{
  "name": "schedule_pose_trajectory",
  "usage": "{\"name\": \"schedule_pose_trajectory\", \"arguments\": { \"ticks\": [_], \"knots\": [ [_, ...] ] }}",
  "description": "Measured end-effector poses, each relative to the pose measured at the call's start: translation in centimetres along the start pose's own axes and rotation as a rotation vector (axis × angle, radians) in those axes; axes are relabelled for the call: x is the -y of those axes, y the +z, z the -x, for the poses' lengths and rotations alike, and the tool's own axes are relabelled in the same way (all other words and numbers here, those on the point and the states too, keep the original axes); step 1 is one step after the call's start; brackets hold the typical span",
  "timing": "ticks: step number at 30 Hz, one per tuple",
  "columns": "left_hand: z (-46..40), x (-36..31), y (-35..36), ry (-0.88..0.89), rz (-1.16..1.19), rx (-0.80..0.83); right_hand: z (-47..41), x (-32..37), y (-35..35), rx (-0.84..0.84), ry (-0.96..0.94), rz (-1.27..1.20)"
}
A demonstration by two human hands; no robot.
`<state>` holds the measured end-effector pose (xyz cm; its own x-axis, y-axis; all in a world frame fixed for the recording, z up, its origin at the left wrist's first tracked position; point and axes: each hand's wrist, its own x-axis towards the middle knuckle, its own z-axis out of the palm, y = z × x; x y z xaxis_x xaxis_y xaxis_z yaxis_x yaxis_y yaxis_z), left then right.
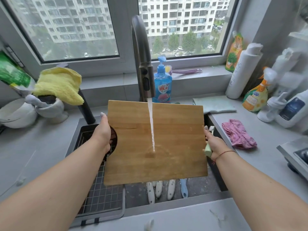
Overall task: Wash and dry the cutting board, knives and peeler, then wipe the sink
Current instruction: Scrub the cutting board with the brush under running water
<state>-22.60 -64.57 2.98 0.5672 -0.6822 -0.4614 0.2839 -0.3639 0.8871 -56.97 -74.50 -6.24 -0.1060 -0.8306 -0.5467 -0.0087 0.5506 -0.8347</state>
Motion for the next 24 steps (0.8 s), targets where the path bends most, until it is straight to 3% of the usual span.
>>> {"name": "schedule_pose_trajectory", "arguments": {
  "ticks": [6, 11, 18, 24],
  "knots": [
    [-6.9, 0.4, -1.6, 0.082, 0.068, -0.111, 0.0, 1.1, 0.6, 0.013, -0.008, -0.086],
    [-0.7, -2.9, -0.2, 0.161, 0.100, -0.175, -0.2, 1.8, 1.0, 0.079, -0.016, -0.253],
    [0.3, -3.4, -0.3, 0.152, 0.136, -0.168, 0.6, 2.8, 1.3, 0.008, 0.025, -0.448],
    [1.4, -3.1, 0.2, 0.131, 0.155, -0.210, 1.2, 3.6, 0.5, 0.019, 0.062, -0.477]
  ]
}}
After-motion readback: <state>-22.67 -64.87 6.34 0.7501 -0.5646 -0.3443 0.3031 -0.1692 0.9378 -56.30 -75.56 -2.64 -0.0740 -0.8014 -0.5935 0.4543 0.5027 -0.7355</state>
